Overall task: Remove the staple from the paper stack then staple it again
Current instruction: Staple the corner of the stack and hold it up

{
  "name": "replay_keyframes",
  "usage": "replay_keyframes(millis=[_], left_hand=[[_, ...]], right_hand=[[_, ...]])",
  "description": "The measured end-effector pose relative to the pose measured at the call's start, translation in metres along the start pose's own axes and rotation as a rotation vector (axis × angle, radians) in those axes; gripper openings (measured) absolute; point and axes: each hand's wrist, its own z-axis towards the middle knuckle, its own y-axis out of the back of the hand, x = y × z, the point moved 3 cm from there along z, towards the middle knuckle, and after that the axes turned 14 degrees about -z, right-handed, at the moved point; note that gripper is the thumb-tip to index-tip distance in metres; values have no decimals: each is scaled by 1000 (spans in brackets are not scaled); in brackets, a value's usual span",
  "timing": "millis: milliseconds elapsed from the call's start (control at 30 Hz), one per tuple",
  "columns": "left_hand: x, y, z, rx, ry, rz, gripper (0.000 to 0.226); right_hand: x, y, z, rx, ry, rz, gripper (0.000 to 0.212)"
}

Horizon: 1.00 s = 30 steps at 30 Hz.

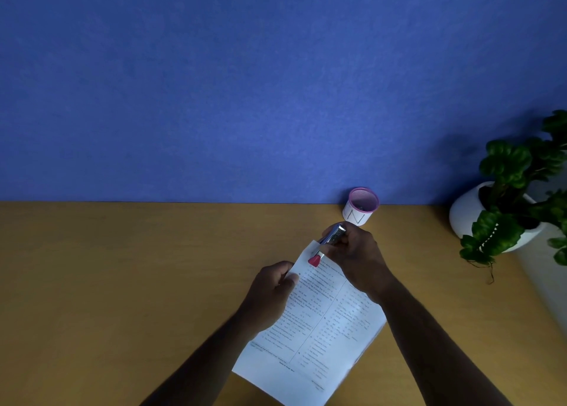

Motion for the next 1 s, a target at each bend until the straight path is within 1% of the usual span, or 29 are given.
replay_keyframes(millis=[133,267,367,467,533,567,633,733,867,1000], left_hand=[[1,-1,1,19,2,-9,26],[1,-1,2,10,-1,-6,25],[5,2,4,-3,-9,-31,25],[8,4,5,-5,-13,-49,29],[9,5,5,-10,-2,-61,32],[11,7,6,-21,10,-76,30],[10,9,5,-50,42,-98,25],[9,12,2,-69,54,-109,26],[11,17,1,-120,83,-104,27],[18,21,3,-156,97,-114,26]], right_hand=[[1,-1,1,-26,-17,-2,16],[0,-1,2,-10,-23,41,16],[-1,0,1,12,-62,144,13],[1,1,-1,39,-59,253,16],[2,2,-3,39,-58,296,16],[2,3,-3,31,-64,307,16],[-1,4,-1,-1,-80,323,17],[-6,6,2,-82,-96,350,15],[-17,11,6,-201,-140,502,13],[-32,12,6,-223,-245,724,17]])
